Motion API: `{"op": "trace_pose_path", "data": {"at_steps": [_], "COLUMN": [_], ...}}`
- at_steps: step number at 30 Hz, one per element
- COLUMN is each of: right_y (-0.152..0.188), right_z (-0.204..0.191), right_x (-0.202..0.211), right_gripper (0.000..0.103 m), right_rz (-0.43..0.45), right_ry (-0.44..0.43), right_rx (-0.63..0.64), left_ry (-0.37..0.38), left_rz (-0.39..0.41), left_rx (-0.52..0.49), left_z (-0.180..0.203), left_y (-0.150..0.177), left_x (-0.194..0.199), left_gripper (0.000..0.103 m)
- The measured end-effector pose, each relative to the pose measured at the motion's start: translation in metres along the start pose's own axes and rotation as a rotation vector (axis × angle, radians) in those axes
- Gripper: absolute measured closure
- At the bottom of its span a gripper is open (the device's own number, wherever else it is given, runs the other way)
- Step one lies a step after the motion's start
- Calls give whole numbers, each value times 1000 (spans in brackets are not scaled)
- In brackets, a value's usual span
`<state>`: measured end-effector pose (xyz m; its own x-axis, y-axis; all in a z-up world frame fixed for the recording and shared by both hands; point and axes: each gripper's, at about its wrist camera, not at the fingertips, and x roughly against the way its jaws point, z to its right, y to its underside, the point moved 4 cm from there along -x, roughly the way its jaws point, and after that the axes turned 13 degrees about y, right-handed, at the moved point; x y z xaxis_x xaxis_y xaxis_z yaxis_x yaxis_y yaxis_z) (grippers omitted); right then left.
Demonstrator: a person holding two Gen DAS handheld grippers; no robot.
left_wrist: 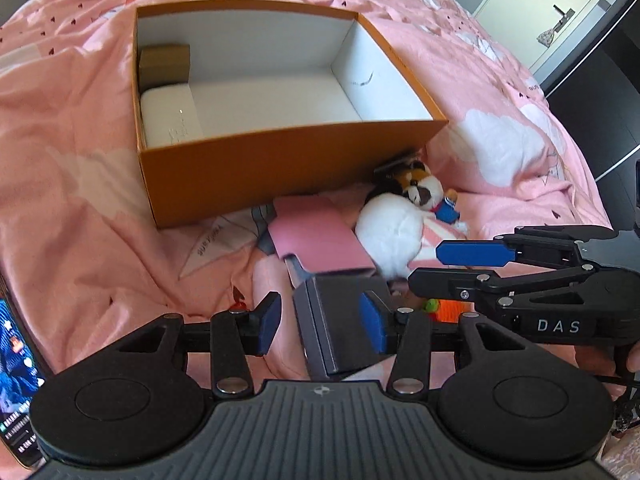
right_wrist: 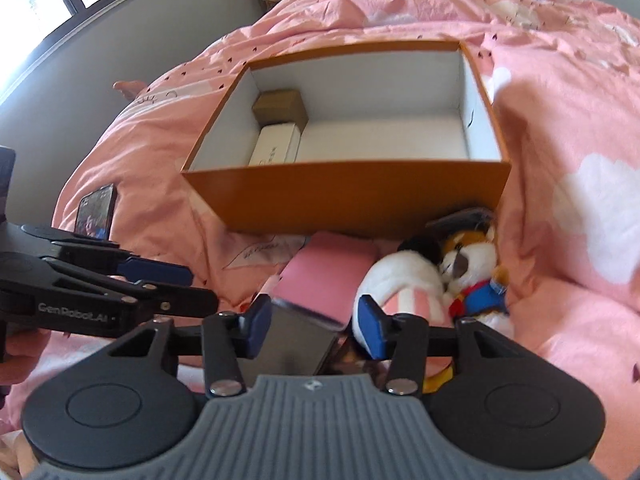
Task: Organize objects
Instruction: 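Grasp the dark gray case with the left gripper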
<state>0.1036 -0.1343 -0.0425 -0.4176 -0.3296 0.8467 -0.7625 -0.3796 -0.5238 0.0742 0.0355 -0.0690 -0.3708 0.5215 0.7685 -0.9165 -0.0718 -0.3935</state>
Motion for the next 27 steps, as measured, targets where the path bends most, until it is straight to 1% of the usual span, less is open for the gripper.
{"op": "trace_pose_path", "data": {"at_steps": [1,2,4,5,8,9,11,13,15,19,25,27], "right_y": [6,11,21,25,30,31,33,35,34,32,30,29], "right_z": [-2,-4,-6,-5,0,2,2,2,2,1,0,-1], "right_x": [-2,-5,-11,-14,-25,-27,-31,-37,-40,-46,-55,-57], "right_gripper": [57,62,70,72,73,75,80,81,81,81,82,82], "right_rz": [-22,-43,-84,-103,-157,-168,-191,-214,-223,-232,-259,-264], "right_ry": [-6,-3,12,18,6,4,25,45,36,28,8,9], "right_rx": [2,4,6,1,-33,-39,-29,-18,-18,-3,6,11], "left_ry": [9,20,36,46,72,88,106,96,81,99,123,116], "left_rz": [-13,-22,-26,-23,-19,-16,-16,-21,-25,-41,-57,-59], "left_rx": [4,12,34,49,114,136,156,166,177,212,245,242], "left_z": [-1,-2,-5,-8,-15,-16,-18,-18,-20,-25,-29,-28], "left_y": [2,4,8,9,13,15,16,18,19,20,21,22], "left_x": [-4,-9,-14,-16,-23,-23,-26,-29,-33,-40,-49,-50], "left_gripper": [49,49,48,47,46,45,41,38,33,31,33,39]}}
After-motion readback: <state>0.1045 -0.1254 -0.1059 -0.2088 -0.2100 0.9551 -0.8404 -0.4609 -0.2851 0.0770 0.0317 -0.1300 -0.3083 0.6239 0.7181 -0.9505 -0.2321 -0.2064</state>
